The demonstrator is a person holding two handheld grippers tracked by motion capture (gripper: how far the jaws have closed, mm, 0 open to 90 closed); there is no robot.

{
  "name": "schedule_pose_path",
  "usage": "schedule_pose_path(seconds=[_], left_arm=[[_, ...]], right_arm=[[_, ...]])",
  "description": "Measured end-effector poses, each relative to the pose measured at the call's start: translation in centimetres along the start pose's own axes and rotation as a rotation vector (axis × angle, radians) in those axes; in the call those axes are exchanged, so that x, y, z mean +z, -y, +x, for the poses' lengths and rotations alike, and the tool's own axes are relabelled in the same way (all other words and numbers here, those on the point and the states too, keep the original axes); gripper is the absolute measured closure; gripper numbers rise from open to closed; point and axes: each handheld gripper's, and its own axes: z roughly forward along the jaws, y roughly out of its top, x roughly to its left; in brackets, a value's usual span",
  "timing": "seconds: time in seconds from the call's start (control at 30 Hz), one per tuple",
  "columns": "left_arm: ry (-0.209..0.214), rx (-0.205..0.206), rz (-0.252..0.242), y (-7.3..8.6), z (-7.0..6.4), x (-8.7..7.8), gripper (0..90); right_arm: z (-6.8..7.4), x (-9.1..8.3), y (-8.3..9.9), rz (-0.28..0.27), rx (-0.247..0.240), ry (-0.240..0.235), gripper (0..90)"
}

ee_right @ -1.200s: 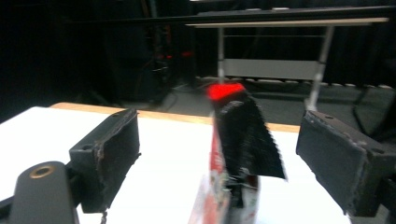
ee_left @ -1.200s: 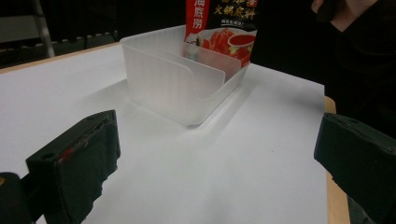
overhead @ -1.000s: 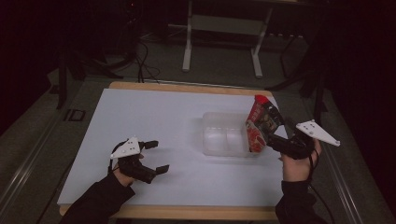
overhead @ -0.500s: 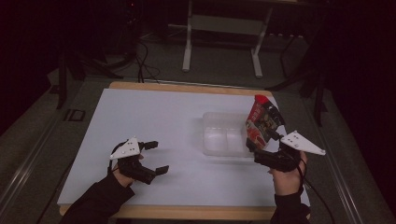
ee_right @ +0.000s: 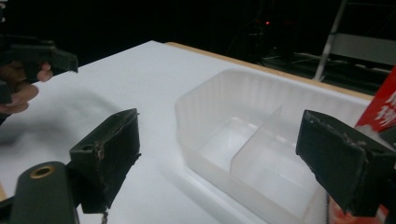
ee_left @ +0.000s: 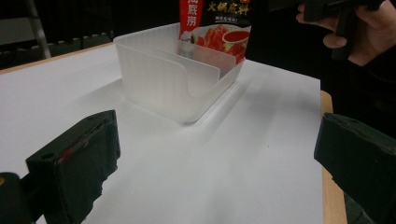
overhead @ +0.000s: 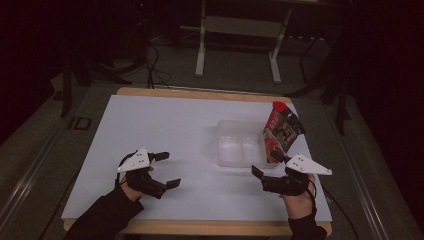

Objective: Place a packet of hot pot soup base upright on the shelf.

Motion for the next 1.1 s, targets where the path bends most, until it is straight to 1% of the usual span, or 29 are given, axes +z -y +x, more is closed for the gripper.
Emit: schedule_pose_path(seconds=[0.1, 0.17, 0.4, 0.47, 0.53, 0.57, 0.6, 0.63, 0.9, 1.1], left_arm=[[0.006, 0.000, -0.010, 0.0, 0.0, 0.0, 0.6], [0.008, 0.003, -0.012, 0.0, 0.0, 0.0, 0.6], [0.012, 0.010, -0.004, 0.1, -0.1, 0.0, 0.5], [0.014, 0.011, -0.005, 0.2, -0.1, 0.1, 0.6], [0.016, 0.009, -0.003, 0.2, -0.1, 0.1, 0.6], [0.017, 0.011, -0.001, 0.2, -0.2, 0.1, 0.6], [0.017, 0.013, 0.000, 0.3, -0.2, 0.1, 0.6], [0.017, 0.013, 0.003, 0.3, -0.2, 0.1, 0.6], [0.024, 0.014, 0.007, 0.5, -0.2, 0.3, 0.6], [0.028, 0.015, 0.010, 0.5, -0.2, 0.3, 0.6]], right_arm=[[0.1, 0.1, 0.4, 0.011, -0.008, -0.009, 13.4], [0.2, 0.1, 0.7, 0.016, -0.019, -0.001, 13.4], [-0.2, 0.1, 1.8, 0.039, -0.017, -0.009, 13.6], [-0.3, 0.2, 2.1, 0.064, -0.024, -0.012, 13.6], [-0.5, 0.2, 2.7, 0.086, -0.014, -0.027, 13.6], [-0.5, 0.2, 2.7, 0.086, -0.014, -0.027, 13.6], [-0.5, 0.2, 2.9, 0.097, -0.014, -0.022, 13.6], [-0.5, 0.3, 3.2, 0.115, -0.024, -0.017, 13.6], [-0.6, 0.7, 3.5, 0.143, -0.027, -0.012, 14.1], [-0.7, 0.6, 3.5, 0.143, -0.026, -0.004, 14.2]])
